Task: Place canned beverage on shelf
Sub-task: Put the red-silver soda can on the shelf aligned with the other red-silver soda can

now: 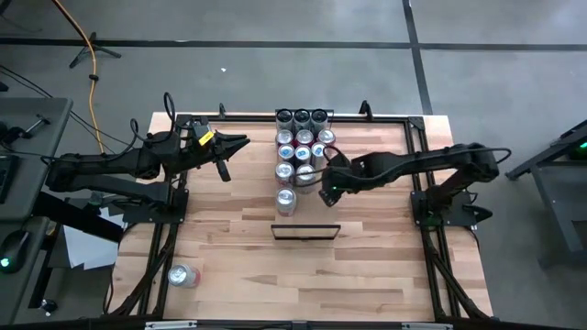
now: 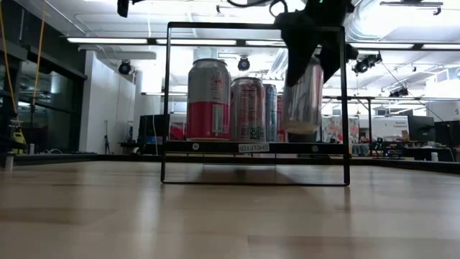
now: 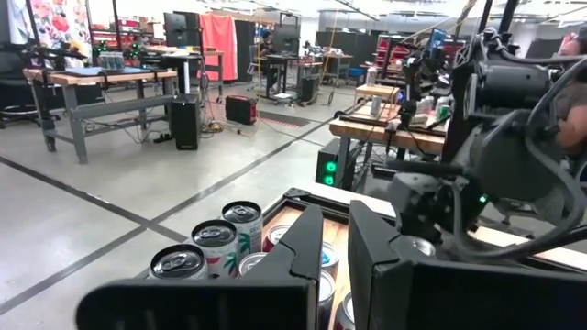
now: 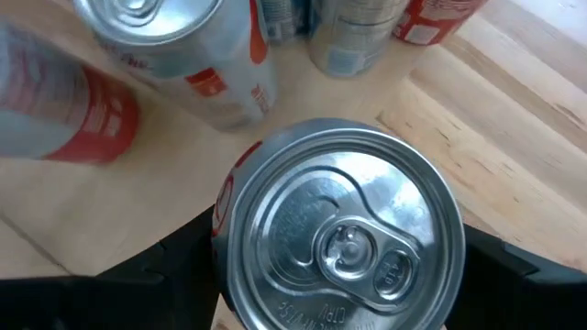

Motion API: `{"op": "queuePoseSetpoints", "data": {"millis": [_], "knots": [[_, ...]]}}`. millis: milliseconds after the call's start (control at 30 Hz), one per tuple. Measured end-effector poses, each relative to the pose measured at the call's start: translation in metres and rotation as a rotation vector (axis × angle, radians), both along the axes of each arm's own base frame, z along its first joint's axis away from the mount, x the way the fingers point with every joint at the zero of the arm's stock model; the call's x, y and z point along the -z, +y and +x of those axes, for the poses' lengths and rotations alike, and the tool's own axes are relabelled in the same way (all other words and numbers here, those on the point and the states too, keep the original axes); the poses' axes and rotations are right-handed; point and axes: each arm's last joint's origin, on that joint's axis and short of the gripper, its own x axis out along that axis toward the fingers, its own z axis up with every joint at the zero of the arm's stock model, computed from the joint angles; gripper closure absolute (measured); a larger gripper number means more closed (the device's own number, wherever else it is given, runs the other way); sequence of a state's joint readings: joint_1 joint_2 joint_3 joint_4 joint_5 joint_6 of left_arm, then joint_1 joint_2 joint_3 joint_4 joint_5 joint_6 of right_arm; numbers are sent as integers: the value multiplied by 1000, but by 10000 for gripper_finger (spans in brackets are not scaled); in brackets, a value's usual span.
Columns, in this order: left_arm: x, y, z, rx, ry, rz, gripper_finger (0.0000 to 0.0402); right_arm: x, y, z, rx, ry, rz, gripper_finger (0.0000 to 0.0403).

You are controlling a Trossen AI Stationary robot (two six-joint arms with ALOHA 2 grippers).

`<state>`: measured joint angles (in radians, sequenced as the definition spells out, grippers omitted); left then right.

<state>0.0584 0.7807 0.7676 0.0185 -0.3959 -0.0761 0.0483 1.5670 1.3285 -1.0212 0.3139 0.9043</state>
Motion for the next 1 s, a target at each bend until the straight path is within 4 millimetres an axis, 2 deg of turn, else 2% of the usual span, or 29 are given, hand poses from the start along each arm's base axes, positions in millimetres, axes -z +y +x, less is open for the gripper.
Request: {"op": "queuePoseSetpoints", "data": {"millis": [267,467,700,1000], "knots": [[0,0,0,-10,0,1,398,12,-4,15,20,-18,-23,111],[0,0,0,-12,1,1,398,24,-10,21,-6,31,-29,111],[0,0,0,-13,2,0,398,23,-9,26,-26,-10,-37,57],[0,0,0,-13,4,0,398,22,-9,27,-130,4,-49,46]]}}
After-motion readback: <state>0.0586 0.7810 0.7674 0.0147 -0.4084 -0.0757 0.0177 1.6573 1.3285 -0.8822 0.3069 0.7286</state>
